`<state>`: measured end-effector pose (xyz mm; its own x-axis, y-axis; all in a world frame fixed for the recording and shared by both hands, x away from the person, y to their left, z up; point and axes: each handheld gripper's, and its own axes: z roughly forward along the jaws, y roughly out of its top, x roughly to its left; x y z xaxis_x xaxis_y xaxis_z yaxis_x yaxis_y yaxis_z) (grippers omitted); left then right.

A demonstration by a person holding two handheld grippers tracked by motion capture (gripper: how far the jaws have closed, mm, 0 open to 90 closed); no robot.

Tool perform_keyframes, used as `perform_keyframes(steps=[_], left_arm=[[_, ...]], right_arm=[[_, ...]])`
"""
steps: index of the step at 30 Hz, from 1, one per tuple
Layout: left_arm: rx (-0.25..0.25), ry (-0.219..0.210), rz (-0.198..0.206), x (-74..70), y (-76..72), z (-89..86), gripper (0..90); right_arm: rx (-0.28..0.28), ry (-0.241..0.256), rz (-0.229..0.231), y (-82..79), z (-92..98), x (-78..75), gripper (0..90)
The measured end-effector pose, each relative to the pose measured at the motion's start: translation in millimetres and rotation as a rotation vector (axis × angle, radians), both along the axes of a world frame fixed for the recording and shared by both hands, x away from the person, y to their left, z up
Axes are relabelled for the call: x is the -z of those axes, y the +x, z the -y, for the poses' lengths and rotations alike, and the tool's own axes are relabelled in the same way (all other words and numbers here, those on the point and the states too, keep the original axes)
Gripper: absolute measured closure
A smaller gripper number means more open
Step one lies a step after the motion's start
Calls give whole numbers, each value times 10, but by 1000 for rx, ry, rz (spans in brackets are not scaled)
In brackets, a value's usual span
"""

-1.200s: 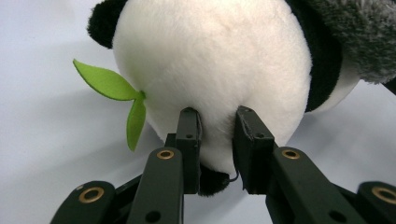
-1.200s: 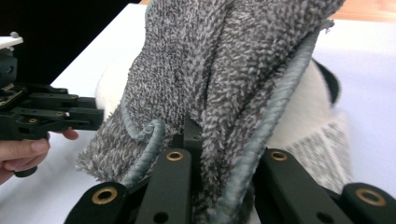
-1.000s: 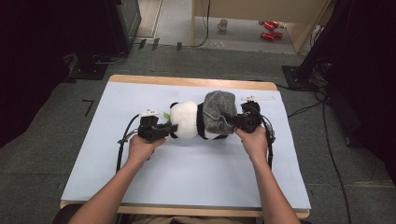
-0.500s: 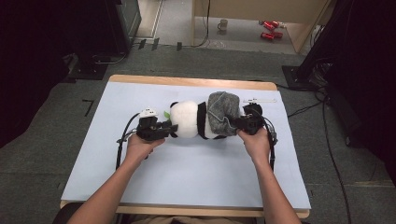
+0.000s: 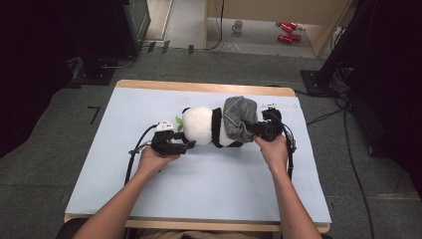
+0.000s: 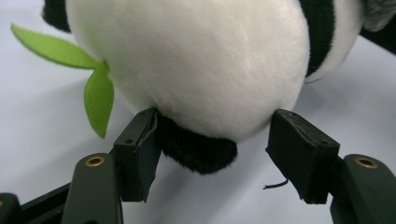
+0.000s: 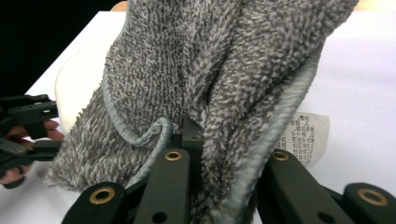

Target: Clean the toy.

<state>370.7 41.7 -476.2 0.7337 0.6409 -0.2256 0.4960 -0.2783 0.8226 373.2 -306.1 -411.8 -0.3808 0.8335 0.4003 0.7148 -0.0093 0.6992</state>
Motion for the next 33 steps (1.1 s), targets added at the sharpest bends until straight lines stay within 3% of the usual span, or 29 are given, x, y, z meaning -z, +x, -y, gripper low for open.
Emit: perform_keyframes(steps=[2, 5, 7, 9, 14, 18, 23, 26, 29, 31, 32, 33], left_arm=[[-18, -11, 0, 6, 25, 17, 368], [-21, 12, 29, 27, 24, 24, 515], [-24, 23, 20, 4, 15, 26, 633], [-25, 20, 1, -24, 9, 26, 674], [1, -37, -52, -146, -46, -24, 709], [-1, -31, -42, -219, -137, -38, 709], [5, -57, -87, -302, -251, -85, 706], [-13, -42, -80, -336, -319, -89, 701], [-26, -23, -76, -325, -347, -98, 694], [-38, -14, -84, -309, -344, -112, 694], [-40, 7, -94, -289, -332, -115, 693], [-42, 13, -109, -261, -318, -119, 693]], right_arm=[[8, 2, 4, 5, 3, 4, 790], [3, 18, 3, 13, 4, -2, 796], [-8, 39, -9, 18, -2, -32, 805], [-15, 49, -5, 4, -18, -93, 808], [-60, 104, 60, -75, -140, -360, 808], [-142, 126, 115, -160, -402, -566, 807], [-245, 145, 161, -269, -759, -735, 806], [-310, 144, 135, -264, -999, -657, 806], [-348, 151, 51, -184, -1194, -394, 802], [-350, 120, -2, -131, -1287, -199, 802], [-352, 87, -10, -111, -1314, -120, 802], [-353, 97, -10, -94, -1318, -62, 802]])
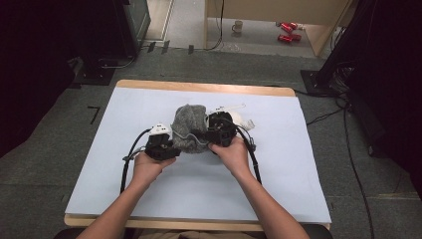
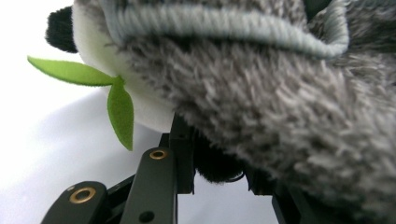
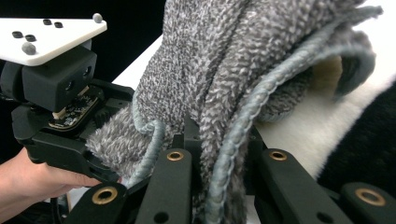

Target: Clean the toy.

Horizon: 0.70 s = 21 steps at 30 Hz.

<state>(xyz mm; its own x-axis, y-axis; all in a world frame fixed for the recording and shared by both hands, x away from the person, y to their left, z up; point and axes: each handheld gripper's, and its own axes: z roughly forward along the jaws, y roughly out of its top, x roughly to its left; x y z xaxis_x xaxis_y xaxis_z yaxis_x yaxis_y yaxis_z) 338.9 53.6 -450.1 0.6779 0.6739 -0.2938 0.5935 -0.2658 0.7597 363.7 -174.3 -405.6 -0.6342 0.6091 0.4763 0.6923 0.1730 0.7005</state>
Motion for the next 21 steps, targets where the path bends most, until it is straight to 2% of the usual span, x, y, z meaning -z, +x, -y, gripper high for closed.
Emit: perform_keyframes(steps=[1, 2, 7, 8, 11, 17, 21], left_arm=[[-6, 0, -6, 27, 13, -5, 692], [-10, -5, -11, 50, 29, -14, 692], [-30, -16, -28, 88, 101, -92, 690], [-34, -28, -35, 89, 119, -107, 689], [-28, -33, -35, 88, 144, -110, 686], [-30, -47, -47, 98, 218, -158, 685], [-31, -58, -53, 103, 241, -164, 683]], right_arm=[[-2, -6, -15, 22, 0, 29, 802], [-3, -29, -9, 33, 0, 37, 802], [45, -179, 59, 29, 109, -1, 797], [52, -190, 62, 37, 150, -1, 799], [70, -147, 29, 85, 313, 11, 802], [107, -139, 32, 102, 484, -47, 803], [139, -111, 21, 118, 645, -62, 803]])
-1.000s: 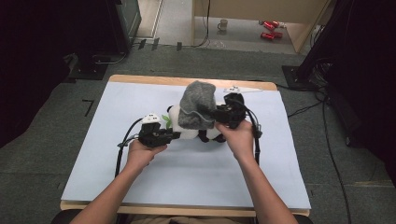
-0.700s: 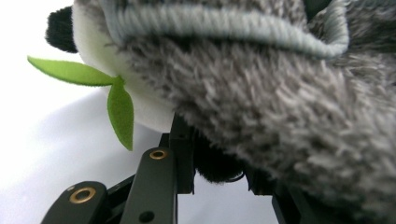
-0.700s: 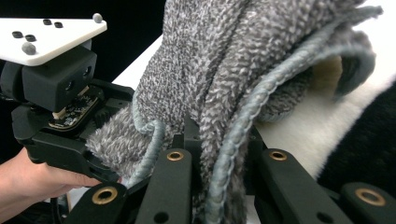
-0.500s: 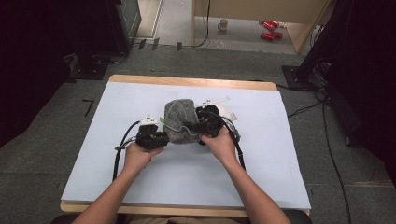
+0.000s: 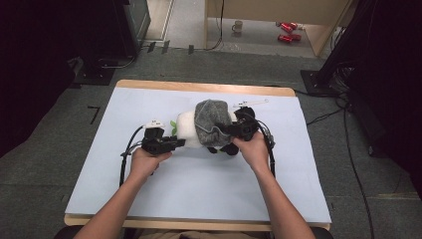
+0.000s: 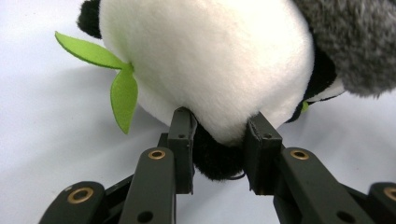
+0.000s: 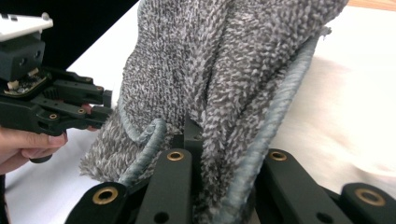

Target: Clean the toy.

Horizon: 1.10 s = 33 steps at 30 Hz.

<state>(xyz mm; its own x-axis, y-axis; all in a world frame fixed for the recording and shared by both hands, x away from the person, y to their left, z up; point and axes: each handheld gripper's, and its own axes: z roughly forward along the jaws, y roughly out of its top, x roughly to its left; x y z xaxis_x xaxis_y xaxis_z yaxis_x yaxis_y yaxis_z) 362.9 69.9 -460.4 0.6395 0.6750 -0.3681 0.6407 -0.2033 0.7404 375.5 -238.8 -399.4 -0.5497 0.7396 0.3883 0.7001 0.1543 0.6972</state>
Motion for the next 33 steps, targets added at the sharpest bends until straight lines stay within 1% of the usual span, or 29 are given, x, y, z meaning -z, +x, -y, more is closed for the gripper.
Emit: perform_keyframes(steps=[3, 9, 14, 20, 24, 26, 28, 30, 33], left_arm=[[4, 1, -2, -6, 23, -3, 682], [8, -2, -11, -5, 61, -6, 682], [13, -3, -18, -12, 85, -2, 681], [9, -7, -20, -3, 90, 2, 680], [3, -18, -22, 4, 103, -3, 681], [2, -26, -23, 9, 110, -5, 680], [2, -29, -28, 12, 116, -9, 680], [3, -39, -35, 18, 123, -14, 677], [4, -36, -32, 19, 120, -9, 676]], right_arm=[[19, 14, -4, 7, 93, -3, 803], [68, 27, -6, 1, 277, -9, 803], [109, 49, -18, -1, 434, 28, 801], [173, 33, -31, -27, 614, 53, 801], [209, 19, -36, -34, 715, 70, 801], [229, 20, -39, -36, 779, 73, 801], [259, 28, -38, -49, 877, 51, 801], [281, 44, -27, -68, 960, 4, 801], [296, 81, 0, -106, 1037, -106, 801]])
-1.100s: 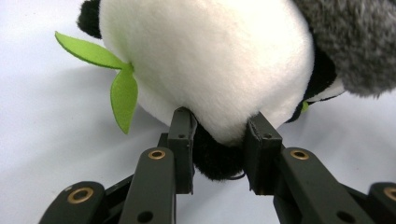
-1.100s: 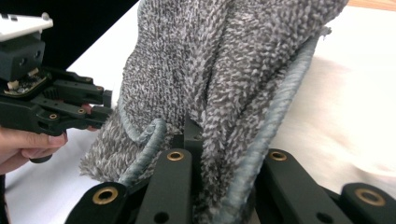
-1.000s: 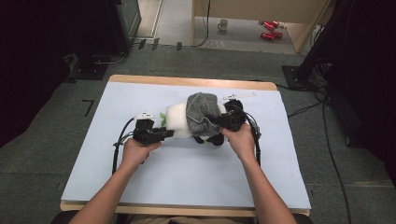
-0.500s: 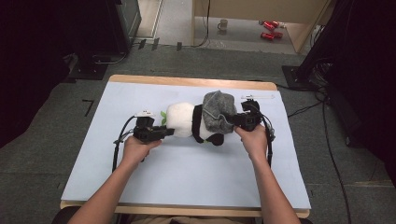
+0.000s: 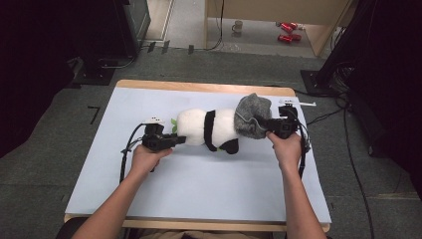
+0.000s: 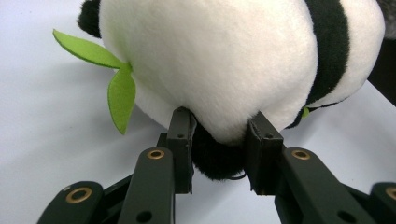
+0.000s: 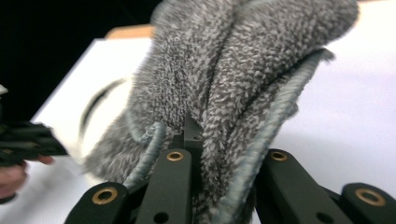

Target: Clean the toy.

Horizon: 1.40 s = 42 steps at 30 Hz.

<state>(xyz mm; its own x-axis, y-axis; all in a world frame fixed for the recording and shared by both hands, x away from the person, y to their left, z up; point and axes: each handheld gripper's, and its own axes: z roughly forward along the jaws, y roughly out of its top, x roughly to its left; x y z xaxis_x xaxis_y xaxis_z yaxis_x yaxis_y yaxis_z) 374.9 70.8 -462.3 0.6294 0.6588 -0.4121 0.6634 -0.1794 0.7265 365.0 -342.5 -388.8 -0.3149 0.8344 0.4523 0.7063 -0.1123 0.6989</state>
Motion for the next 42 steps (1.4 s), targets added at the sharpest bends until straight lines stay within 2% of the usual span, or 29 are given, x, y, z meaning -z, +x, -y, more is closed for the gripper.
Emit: perform_keyframes(steps=[5, 9, 13, 20, 24, 27, 29, 31, 33, 34, 35, 36, 38, 40, 41, 42], left_arm=[[2, 6, 16, 0, -30, 37, 676], [11, 2, 16, 0, -85, 94, 675], [3, 9, 28, -2, -152, 131, 675], [8, 12, 36, -15, -275, 195, 669], [-8, -2, 34, 4, -301, 201, 668], [-12, -4, 35, 7, -318, 191, 667], [-15, -3, 39, 5, -326, 183, 666], [-22, -4, 36, 1, -332, 173, 666], [-20, 8, 28, 8, -321, 159, 665], [-16, 8, 28, 12, -316, 156, 665], [-15, 10, 31, 11, -310, 153, 666], [-17, 10, 30, 9, -305, 152, 666], [-25, 20, 26, -2, -273, 117, 666], [-37, 4, 9, -1, -222, 52, 667], [-38, -1, 3, 0, -198, 25, 666], [-37, 0, 5, 0, -187, 19, 666]], right_arm=[[-32, 21, 61, -63, -79, -225, 801], [-88, 28, 106, -111, -263, -388, 801], [-157, 27, 134, -129, -511, -474, 801], [-313, 19, 126, -100, -1089, -418, 801], [-384, 35, 122, -102, -1349, -374, 801], [-415, 26, 107, -80, -1511, -269, 801], [-441, 16, 68, -43, -1597, -131, 798], [-449, -4, 27, 0, -1645, 9, 797], [-441, -55, -4, 47, -1644, 170, 799], [-443, -23, -10, 64, -1612, 218, 801], [-440, -3, -25, 81, -1580, 235, 802], [-437, -14, -23, 86, -1559, 227, 802], [-420, -76, -5, 77, -1519, 182, 801], [-385, -144, 12, 74, -1442, 157, 802], [-376, -139, 11, 81, -1383, 159, 803], [-371, -114, 0, 93, -1321, 163, 804]])
